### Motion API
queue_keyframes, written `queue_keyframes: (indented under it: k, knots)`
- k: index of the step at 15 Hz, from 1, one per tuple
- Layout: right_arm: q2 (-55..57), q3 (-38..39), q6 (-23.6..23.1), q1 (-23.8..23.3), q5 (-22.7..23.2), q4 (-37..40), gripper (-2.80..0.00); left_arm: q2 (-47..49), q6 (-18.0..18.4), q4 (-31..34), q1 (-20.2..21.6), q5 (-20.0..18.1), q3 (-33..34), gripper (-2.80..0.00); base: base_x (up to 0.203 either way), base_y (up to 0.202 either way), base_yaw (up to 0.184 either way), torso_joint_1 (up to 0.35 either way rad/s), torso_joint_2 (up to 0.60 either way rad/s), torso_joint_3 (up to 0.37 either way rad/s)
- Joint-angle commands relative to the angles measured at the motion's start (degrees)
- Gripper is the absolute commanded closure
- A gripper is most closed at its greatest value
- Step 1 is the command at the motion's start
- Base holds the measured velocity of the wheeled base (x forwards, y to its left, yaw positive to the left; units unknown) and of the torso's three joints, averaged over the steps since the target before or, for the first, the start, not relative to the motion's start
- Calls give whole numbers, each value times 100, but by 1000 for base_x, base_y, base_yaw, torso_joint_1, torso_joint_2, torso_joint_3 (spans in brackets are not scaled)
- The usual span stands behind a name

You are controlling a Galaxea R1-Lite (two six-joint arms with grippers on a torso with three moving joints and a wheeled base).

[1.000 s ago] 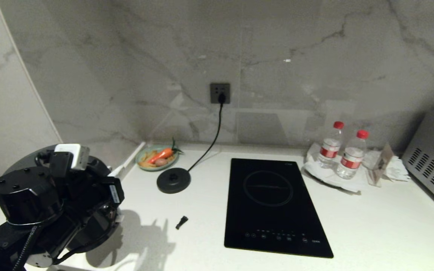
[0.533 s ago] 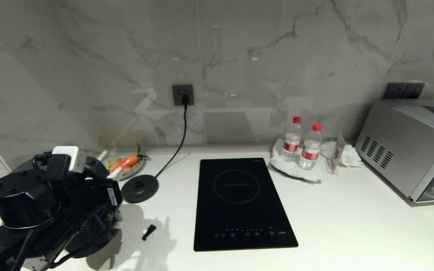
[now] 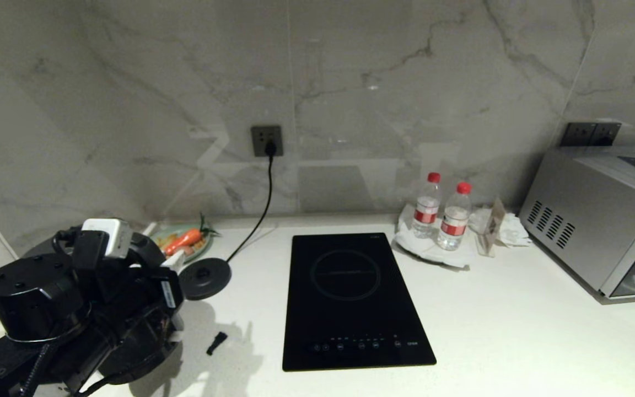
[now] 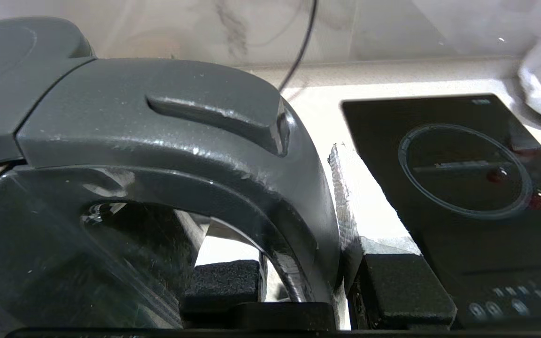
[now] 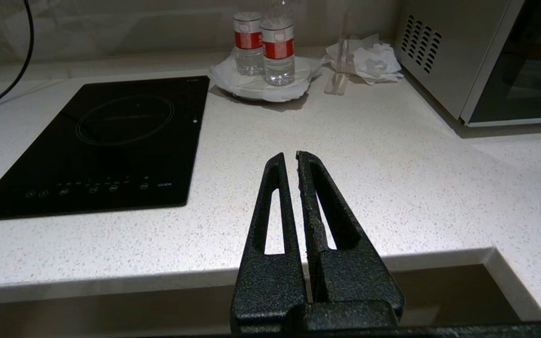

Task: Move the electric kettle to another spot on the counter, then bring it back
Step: Place it on the power base

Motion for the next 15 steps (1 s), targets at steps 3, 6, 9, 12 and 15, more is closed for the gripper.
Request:
queue_keyframes:
  k: [3,6,9,12,15]
  knots:
    - [0,0,4,0,0,0,0,23,-2,-51,-48,14,-36,0,165,0,0,7,-3,0]
    - [0,0,4,0,2,9,0,32,7,-50,-44,32,-12,0,202,0,-1,5,2,1]
    - [0,0,-5,0,2,0,0,32,7,-48,-44,23,-1,0,84,0,5,3,5,2]
    - [0,0,4,0,-6,0,0,139,8,-54,-44,38,-51,0,0,0,0,-10,2,5]
    - [0,0,4,0,-6,0,0,304,-10,-57,-62,58,-251,0,0,0,0,0,0,0]
